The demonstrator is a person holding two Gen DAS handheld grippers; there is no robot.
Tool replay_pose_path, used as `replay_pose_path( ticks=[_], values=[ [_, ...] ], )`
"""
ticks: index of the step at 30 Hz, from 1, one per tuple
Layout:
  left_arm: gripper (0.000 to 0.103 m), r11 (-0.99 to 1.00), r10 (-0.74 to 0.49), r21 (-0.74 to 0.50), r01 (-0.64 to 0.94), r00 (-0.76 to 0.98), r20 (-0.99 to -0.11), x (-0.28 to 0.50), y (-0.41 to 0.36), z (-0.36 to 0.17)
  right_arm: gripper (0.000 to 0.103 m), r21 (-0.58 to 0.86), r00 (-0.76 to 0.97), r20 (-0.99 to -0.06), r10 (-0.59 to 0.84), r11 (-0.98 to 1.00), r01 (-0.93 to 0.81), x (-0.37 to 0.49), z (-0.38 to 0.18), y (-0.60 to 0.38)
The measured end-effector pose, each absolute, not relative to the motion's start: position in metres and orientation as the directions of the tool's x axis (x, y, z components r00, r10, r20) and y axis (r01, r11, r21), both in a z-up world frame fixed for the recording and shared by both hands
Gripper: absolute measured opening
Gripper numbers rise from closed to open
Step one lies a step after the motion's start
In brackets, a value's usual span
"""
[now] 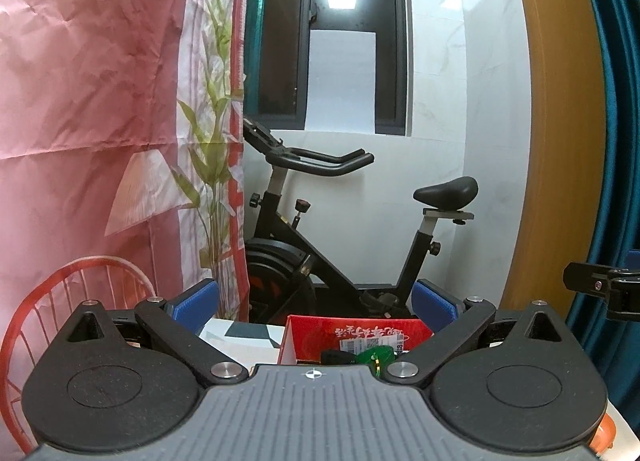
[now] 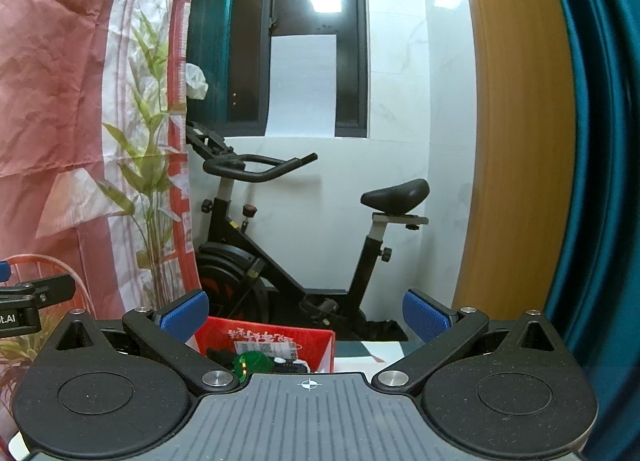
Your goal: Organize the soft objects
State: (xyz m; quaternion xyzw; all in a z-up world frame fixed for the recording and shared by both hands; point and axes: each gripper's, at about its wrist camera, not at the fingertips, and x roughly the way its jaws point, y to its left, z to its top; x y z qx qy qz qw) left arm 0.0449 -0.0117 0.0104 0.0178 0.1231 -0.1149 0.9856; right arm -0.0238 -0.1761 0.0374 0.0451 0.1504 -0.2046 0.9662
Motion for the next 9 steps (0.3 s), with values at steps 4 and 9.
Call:
replay_pose_path(
  ticks=[4,9],
  values=[
    [0.103,0.974,-0.219,0.008,0.228,0.942,-0.255,0.0459,-0.0126,0.0087,0.103,0.027,0.870,-0.314,-0.380,0.912,0.408,-0.0217,0.0355,-0.1761],
    [0.103,0.975,-0.214,-0.001,0.222,0.939,-0.267,0.0489,-0.0112,0.0067,0.103,0.028,0.867,-0.323,-0.380,0.912,0.410,-0.0211,0.0315,-0.1759]
  ],
)
